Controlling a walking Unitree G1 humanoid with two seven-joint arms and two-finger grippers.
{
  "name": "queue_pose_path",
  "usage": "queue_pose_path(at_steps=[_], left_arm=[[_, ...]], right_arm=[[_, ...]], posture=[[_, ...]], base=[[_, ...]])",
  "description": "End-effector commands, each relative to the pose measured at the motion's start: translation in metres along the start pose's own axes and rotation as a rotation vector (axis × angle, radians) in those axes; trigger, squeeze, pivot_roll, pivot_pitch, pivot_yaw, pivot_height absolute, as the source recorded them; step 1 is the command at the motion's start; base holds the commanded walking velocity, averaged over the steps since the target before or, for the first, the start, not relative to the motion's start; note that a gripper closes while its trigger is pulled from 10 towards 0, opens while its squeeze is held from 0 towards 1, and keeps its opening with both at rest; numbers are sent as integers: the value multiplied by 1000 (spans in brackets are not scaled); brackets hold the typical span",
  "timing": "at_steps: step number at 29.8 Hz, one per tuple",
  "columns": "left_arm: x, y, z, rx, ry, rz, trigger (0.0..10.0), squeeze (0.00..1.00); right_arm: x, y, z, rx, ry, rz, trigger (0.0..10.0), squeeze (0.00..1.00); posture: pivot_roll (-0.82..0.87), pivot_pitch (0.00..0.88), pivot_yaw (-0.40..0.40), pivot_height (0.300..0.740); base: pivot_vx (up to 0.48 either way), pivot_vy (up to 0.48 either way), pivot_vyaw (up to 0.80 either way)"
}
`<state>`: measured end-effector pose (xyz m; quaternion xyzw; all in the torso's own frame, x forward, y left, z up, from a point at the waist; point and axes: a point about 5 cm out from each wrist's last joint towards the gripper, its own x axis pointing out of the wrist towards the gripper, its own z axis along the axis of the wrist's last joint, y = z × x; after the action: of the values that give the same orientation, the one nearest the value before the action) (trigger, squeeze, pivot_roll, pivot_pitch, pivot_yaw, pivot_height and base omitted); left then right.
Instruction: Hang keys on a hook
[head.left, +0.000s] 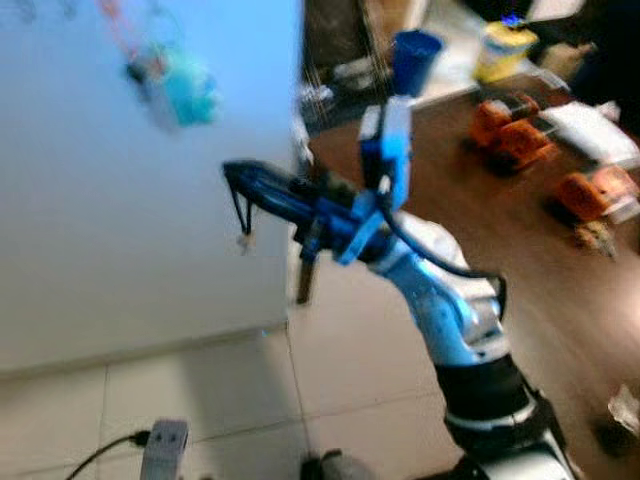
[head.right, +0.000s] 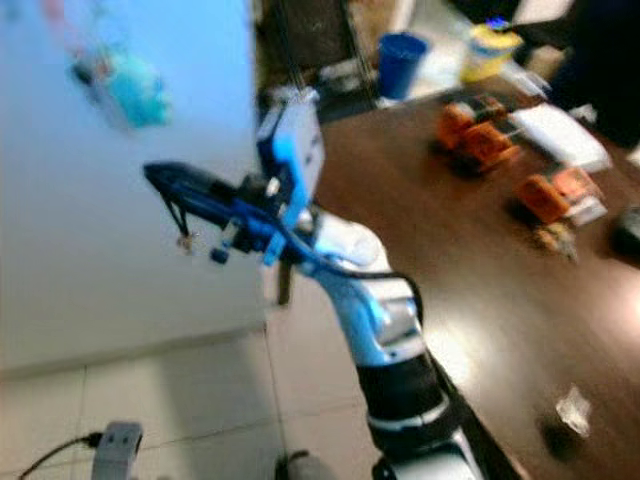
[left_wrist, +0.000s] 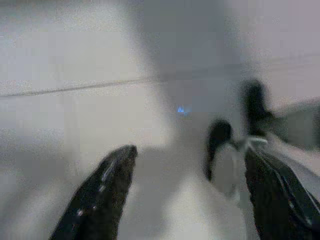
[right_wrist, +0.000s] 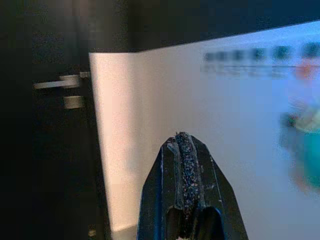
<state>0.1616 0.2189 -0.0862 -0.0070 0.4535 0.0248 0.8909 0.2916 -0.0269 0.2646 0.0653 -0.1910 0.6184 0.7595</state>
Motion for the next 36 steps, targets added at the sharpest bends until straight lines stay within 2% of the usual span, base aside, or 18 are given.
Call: queue_pose_path(at_steps=[1,10,16,21,27,29,33,36], left_arm=[[-4,6,-14,-32,48,28,10000,0],[-4,7,-14,-33,52,37,10000,0],[-4,6,-15,-31,54,35,10000,0],[-4,3,-17,-33,55,28,10000,0],[-4,0,-18,-28,58,22,10000,0],[-4,-2,-20,-8,67,8,10000,0],[-4,-4,-21,5,71,-1,10000,0],[-4,-5,-23,13,74,-7,10000,0]], right_arm=[[4,4,5,-4,-26,43,10000,0],[0,9,6,18,-35,116,10000,0],[-1,9,7,24,-40,120,10000,0],[-2,6,10,36,-55,113,10000,0],[-4,0,17,26,-68,76,10000,0],[-5,-4,24,-31,-54,37,10000,0],[-5,-7,28,-86,-30,-7,10000,0],[-7,-17,31,-182,46,-88,10000,0]], posture=[[-18,45,38,740],[-20,49,42,740],[-18,55,36,740],[-17,58,30,740],[-18,59,29,740],[-25,65,33,740],[-25,65,33,740],[-32,74,31,740]], base=[[296,0,794],[295,0,794],[286,0,794],[0,0,674],[0,0,0],[0,0,0],[0,0,0],[0,0,0]])
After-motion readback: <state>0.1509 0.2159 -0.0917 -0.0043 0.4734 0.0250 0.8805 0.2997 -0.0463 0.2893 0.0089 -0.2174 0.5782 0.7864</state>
